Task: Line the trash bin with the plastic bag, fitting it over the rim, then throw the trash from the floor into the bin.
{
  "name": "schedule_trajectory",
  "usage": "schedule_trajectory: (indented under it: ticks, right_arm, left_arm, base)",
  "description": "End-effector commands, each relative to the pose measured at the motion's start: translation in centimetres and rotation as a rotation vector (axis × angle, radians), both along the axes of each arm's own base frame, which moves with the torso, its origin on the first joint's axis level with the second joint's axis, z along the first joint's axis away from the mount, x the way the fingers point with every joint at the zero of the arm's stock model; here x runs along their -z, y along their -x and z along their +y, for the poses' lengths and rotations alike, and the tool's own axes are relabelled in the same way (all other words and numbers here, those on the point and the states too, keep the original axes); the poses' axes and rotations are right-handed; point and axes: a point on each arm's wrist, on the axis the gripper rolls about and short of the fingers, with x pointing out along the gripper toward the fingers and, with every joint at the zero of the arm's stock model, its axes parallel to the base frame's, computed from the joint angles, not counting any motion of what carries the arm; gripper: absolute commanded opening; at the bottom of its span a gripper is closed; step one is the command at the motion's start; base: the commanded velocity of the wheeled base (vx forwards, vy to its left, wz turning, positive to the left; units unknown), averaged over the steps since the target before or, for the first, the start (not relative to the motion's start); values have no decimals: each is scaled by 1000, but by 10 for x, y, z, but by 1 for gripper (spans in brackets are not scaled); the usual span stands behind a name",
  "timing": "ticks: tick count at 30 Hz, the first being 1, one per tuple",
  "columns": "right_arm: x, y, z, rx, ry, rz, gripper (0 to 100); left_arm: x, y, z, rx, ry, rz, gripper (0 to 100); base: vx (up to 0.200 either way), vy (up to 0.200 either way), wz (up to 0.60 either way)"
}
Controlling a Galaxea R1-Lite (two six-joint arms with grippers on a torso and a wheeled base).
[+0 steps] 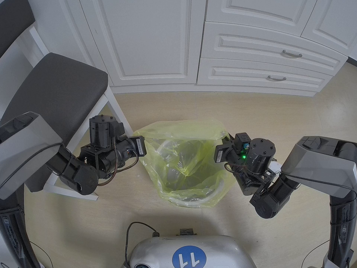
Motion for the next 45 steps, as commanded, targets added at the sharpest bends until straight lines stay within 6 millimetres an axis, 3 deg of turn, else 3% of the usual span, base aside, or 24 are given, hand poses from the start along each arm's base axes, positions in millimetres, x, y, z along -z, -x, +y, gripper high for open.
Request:
schedule_trajectory:
  ticks: [1, 8, 11, 15, 18, 21, 29, 35, 40, 44, 45]
  right_arm:
    - [5, -2, 1, 3, 1, 6, 0]
    - [5, 8, -5, -3, 33, 42, 0]
    - [2, 8, -5, -4, 25, 32, 0]
    - [3, 4, -6, 0, 21, 31, 0]
    - [7, -1, -3, 1, 17, 28, 0]
    - [10, -9, -1, 15, 8, 17, 0]
    - [7, -29, 10, 57, -82, -37, 0]
    - [10, -44, 10, 105, -107, -65, 0]
    - [4, -42, 7, 107, -113, -67, 0]
    - [-4, -26, 0, 92, -86, -32, 0]
    - [-7, -15, -5, 75, -56, 8, 100]
  left_arm:
    - [-1, 10, 3, 7, -17, 12, 100]
    - [-30, 46, 10, 93, -104, -59, 100]
    - [-36, 51, 9, 102, -100, -78, 100]
    - [-25, 44, 9, 113, -105, -57, 100]
    - [-1, 27, 3, 106, -123, -23, 100]
    - [12, 20, 5, 98, -106, -49, 100]
    - [4, 25, 9, 125, -80, -93, 100]
    - [11, 28, 11, 145, -99, -74, 100]
    - [14, 22, 10, 141, -102, -73, 100]
    - [14, 20, 10, 132, -102, -76, 100]
    - [13, 20, 10, 133, -100, -79, 100]
  base:
    - [0, 0, 0]
    - [0, 0, 0]
    - [0, 0, 0]
    - [0, 0, 0]
    - [0, 0, 0]
    - [0, 0, 0]
    - [0, 0, 0]
    - [0, 0, 0]
    - [0, 0, 0]
    - [0, 0, 0]
    - [0, 0, 0]
